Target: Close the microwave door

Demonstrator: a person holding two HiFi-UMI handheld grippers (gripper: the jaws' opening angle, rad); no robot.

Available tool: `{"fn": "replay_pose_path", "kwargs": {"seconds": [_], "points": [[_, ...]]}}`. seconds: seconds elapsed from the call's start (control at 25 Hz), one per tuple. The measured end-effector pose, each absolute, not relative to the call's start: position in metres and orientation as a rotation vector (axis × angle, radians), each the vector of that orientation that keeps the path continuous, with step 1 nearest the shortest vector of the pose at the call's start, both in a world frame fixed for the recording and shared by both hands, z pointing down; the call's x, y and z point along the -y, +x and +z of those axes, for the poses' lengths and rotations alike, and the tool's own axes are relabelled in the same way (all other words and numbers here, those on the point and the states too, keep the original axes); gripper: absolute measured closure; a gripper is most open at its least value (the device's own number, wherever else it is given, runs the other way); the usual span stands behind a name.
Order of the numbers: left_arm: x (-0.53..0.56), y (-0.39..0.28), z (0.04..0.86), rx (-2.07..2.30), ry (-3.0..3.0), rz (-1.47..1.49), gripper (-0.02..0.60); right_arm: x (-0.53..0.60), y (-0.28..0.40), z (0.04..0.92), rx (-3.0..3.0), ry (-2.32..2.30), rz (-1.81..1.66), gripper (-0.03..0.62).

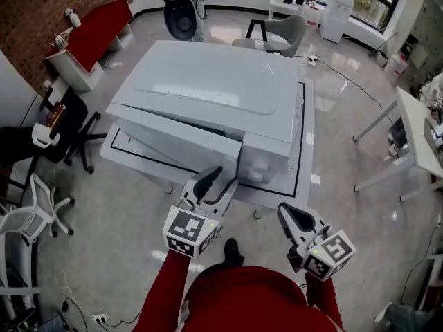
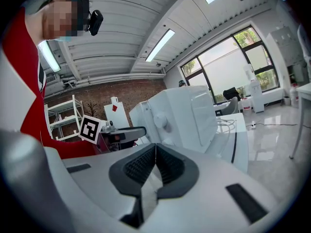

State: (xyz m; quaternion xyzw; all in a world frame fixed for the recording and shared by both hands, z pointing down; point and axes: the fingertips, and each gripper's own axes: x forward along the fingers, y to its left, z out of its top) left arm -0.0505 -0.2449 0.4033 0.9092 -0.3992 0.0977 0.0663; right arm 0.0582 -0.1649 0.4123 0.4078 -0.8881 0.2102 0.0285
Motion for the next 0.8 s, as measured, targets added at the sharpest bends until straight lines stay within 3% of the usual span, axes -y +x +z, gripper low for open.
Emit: {"fn": "replay_pose_path", "kwargs": {"seconds": [0.2,0.52,0.8], "points": [[0.253,-0.049,0.403,1.221,2.732,0.282,0.416,0.168,0.059,0.413,2.736,1.272,0.654,0.579],[0.262,-0.060,0.403,1.359,2.648,0.245,0.537,0.172,0.056,0.417,2.722,1.257,0.681,0.579],[0.263,-0.060,0.403,1.417,2.622,0.248,0.541,0.177,0.059,0.417,2.729,1.259,0.668,0.579]]}}
